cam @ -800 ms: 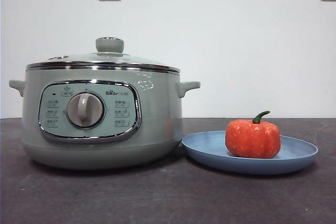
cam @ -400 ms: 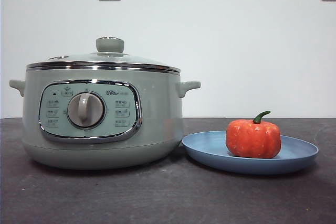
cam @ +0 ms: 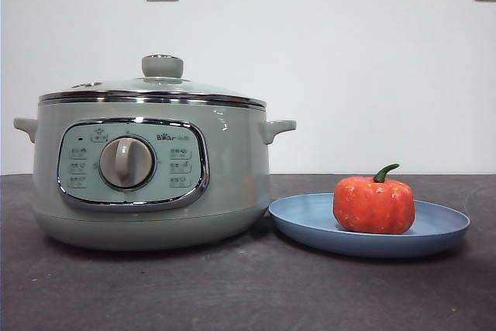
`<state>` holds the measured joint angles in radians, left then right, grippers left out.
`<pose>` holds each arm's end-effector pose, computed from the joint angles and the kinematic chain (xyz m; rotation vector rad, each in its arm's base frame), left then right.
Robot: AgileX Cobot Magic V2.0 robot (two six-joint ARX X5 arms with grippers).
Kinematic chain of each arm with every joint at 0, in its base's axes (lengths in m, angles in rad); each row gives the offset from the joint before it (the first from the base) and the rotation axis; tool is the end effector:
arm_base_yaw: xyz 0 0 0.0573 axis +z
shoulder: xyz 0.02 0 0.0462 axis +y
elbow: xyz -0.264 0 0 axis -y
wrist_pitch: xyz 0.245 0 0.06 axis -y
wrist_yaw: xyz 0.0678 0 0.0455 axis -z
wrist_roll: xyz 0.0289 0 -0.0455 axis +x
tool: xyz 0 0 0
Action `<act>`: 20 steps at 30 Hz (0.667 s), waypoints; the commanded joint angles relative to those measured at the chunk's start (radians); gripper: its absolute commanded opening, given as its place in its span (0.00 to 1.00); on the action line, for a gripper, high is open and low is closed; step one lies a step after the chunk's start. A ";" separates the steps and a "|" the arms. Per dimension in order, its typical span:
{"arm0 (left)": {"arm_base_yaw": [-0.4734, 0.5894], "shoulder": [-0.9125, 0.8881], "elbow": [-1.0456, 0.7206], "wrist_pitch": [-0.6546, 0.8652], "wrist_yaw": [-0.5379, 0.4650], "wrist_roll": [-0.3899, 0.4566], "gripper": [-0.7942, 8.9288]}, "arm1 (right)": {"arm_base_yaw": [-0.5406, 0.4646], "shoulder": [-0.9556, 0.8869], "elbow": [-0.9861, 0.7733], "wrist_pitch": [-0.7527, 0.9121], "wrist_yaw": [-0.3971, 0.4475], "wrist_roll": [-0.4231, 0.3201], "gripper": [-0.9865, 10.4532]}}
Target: Take the pumpkin out from the steamer,put the pumpkin in the blue plate,close the lid
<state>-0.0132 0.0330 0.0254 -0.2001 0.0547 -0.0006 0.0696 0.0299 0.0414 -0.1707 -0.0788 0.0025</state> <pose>0.0961 -0.0028 0.1504 -0.0049 0.2077 -0.0676 0.0954 0.0089 0.1589 0.0032 0.1595 0.1479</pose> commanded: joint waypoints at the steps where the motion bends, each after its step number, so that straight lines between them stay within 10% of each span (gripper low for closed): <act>1: 0.003 -0.003 -0.012 -0.009 0.000 -0.003 0.08 | -0.003 -0.004 -0.013 -0.011 0.001 0.007 0.08; 20: 0.003 -0.003 -0.012 -0.009 -0.001 -0.003 0.08 | -0.003 -0.004 -0.013 -0.064 0.006 0.007 0.09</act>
<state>-0.0132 0.0330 0.0254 -0.2001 0.0547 -0.0006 0.0696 0.0296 0.0406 -0.2386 -0.0757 0.0036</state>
